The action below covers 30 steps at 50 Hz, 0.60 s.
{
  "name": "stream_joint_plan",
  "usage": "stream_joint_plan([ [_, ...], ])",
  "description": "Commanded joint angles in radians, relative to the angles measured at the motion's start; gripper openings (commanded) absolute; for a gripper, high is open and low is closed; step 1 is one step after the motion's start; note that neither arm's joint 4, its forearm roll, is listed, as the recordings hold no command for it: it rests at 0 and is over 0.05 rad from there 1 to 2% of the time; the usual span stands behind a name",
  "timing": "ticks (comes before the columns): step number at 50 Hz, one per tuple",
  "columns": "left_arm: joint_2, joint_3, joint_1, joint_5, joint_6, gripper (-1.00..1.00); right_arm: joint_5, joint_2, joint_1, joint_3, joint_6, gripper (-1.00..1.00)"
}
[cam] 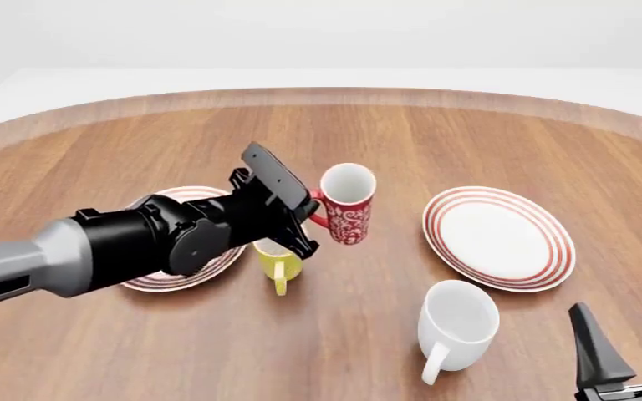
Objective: Put the red mug on the left plate.
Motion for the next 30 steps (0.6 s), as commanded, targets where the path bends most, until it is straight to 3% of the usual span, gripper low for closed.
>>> stream_joint_plan([
  [1,-0.032,0.020,0.069,-0.004,0.014,-1.00,0.000,0.000,0.002,0.000,-0.004,1.00],
  [30,-0.071,0.093,0.264,-0.066,0.027,-1.00,-0.001,0.000,0.004,0.000,-0.009,1.00],
])
